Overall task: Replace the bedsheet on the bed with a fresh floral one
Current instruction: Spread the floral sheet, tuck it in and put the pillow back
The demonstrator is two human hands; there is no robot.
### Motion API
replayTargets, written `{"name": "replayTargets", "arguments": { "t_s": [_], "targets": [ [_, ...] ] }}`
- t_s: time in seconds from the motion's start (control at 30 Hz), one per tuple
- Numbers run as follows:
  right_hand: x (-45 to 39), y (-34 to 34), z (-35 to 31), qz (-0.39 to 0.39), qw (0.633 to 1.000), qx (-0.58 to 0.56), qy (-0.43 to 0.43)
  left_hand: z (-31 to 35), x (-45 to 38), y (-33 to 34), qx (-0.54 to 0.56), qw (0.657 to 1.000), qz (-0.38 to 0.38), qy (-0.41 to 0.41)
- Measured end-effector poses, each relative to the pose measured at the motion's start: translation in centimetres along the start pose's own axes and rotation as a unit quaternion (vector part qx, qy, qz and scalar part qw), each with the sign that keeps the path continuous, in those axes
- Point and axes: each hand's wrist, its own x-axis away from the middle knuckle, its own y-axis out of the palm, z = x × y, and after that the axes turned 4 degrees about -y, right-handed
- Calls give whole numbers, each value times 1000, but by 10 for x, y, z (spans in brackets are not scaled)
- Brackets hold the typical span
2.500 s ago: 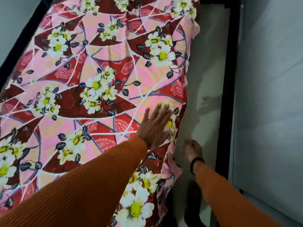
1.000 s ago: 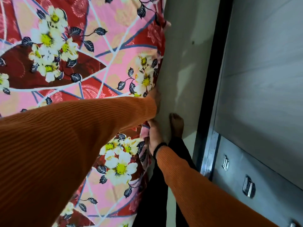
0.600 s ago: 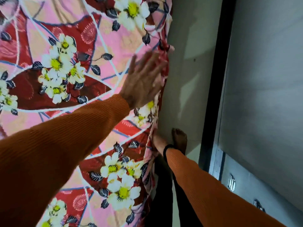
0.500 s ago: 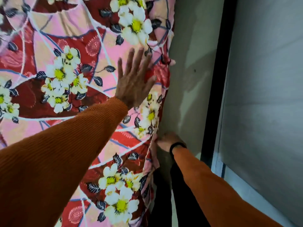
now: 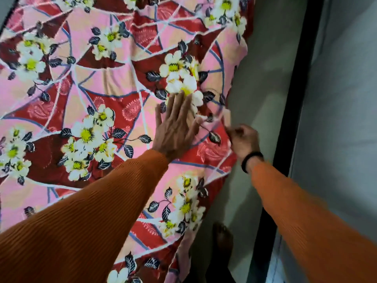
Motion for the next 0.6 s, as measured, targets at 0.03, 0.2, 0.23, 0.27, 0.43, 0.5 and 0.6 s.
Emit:
{"name": "replayTargets", "arguments": {
  "t_s": [0.03,0.2,0.23,0.27,0.43,0.5,0.6],
  "targets": [
    [-2,-16,10,49,998,38,-7,-1,-3,-3,2,1000,-3,1],
    [-13,-36,14,35,991,115,64,-2,-8,-12,-18,999,-31,8],
    [-17,-33,6,16,989,103,102,0,-8,-13,-15,999,-40,6],
    [-26,-28,-4,-4,988,88,125,0,-9,-13,-13,999,-45,1],
    [-97,9,-61,-86,988,-26,124,1,-29,-6,-2,999,-37,-2],
    [-117,24,-88,-107,977,-103,156,0,-42,-5,-5,1000,-29,6],
    [-140,30,-106,-99,968,-160,168,-2,-67,-8,8,1000,-24,8]
  ]
}}
